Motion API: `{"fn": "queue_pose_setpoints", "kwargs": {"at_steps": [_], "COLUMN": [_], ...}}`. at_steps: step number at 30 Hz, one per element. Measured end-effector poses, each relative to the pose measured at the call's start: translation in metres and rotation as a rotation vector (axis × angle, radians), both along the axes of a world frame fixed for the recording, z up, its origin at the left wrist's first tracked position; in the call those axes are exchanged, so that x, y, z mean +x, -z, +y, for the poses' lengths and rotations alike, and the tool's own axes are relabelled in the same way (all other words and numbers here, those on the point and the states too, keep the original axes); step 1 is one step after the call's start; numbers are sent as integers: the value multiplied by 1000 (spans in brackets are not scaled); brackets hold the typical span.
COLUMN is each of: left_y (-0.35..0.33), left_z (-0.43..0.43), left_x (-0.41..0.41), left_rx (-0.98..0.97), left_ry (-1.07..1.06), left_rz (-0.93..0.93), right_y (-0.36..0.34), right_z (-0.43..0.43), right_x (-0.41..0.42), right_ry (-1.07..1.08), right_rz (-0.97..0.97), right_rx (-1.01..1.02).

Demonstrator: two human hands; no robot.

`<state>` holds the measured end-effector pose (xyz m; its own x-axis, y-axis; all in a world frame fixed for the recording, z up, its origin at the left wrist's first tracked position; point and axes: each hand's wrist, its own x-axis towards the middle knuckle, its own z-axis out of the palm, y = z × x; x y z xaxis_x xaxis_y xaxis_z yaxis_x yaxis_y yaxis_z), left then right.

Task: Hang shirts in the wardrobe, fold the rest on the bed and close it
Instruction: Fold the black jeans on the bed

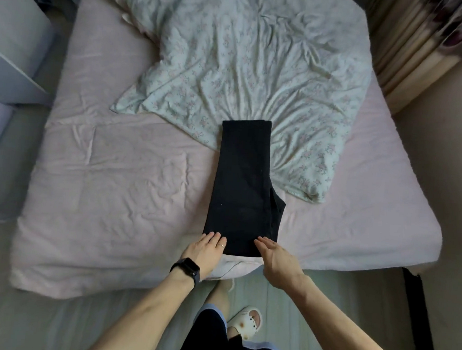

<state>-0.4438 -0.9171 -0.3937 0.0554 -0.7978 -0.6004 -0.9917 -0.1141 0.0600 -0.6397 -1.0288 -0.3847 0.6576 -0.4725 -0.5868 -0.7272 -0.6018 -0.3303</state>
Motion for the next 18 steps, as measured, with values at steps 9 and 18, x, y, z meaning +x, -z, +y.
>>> {"fn": "queue_pose_setpoints", "kwargs": {"at_steps": [9, 18], "left_y": [-70, -52], "left_z": [44, -76], "left_x": [-18, 76], "left_rx": [147, -232], "left_ry": [-192, -628], "left_rz": [294, 417], "right_y": [-52, -25], "right_z": [21, -101], "right_x": [-19, 39], "right_ry": [-21, 654], "right_rz": [159, -286], "right_rx": [426, 199]}}
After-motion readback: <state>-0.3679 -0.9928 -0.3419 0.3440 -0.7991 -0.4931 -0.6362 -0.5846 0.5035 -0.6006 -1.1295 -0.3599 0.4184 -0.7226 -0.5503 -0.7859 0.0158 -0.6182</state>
